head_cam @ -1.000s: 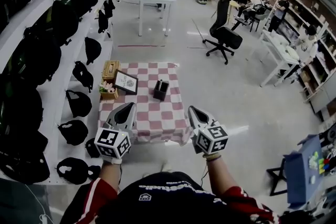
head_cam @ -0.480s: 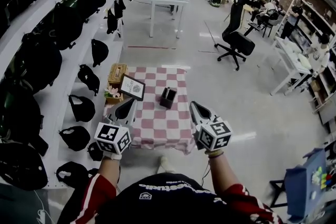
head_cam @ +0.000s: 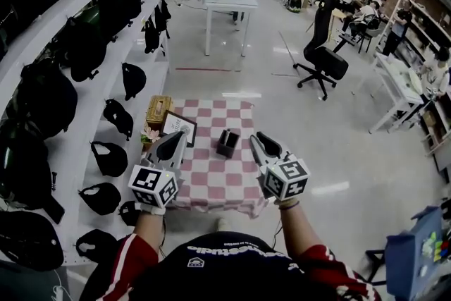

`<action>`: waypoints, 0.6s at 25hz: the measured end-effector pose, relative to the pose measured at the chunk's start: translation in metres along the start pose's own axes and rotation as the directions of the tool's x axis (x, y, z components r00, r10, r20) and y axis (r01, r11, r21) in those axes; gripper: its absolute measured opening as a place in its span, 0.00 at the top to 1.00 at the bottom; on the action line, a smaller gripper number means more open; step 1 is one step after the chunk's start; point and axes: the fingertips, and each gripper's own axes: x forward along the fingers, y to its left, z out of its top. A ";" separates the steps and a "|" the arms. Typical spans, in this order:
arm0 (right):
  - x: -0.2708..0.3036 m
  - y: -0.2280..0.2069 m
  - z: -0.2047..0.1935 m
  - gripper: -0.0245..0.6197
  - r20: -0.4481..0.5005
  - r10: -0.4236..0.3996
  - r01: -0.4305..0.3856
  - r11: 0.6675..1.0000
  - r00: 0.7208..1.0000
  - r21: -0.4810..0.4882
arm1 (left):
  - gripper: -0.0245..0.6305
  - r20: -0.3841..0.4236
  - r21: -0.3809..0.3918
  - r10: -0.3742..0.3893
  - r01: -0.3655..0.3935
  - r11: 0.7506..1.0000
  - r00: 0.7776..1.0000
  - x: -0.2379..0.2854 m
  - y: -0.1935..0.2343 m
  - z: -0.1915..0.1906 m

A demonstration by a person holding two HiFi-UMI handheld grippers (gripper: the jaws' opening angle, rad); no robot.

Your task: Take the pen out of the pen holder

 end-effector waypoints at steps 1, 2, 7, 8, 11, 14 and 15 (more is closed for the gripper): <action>0.003 -0.001 -0.002 0.83 -0.008 0.006 -0.006 1.000 1.000 0.002 | 0.95 -0.002 0.000 0.001 -0.001 1.000 1.000 0.001 0.001 -0.001; 0.005 -0.001 -0.005 0.81 -0.017 0.011 -0.011 1.000 1.000 0.005 | 0.95 -0.004 -0.001 0.003 -0.003 1.000 1.000 0.002 0.003 -0.002; 0.018 -0.007 -0.018 0.78 -0.056 0.019 -0.018 1.000 0.998 0.014 | 0.95 -0.010 -0.007 0.009 -0.009 1.000 1.000 0.010 0.008 -0.007; 0.020 -0.009 -0.021 0.78 -0.063 0.020 -0.019 1.000 0.998 0.015 | 0.95 -0.012 -0.008 0.008 -0.008 1.000 1.000 0.012 0.008 -0.008; 0.029 -0.016 -0.031 0.78 -0.089 0.025 -0.023 1.000 0.996 0.018 | 0.95 -0.018 -0.012 0.007 -0.007 1.000 1.000 0.018 0.008 -0.011; 0.037 -0.024 -0.044 0.78 -0.124 0.029 -0.027 0.999 0.992 0.017 | 0.95 -0.027 -0.018 0.004 -0.004 1.000 1.000 0.026 0.005 -0.018; 0.041 -0.028 -0.048 0.78 -0.135 0.029 -0.027 0.999 0.990 0.017 | 0.95 -0.029 -0.024 0.000 -0.001 1.000 1.000 0.029 0.004 -0.021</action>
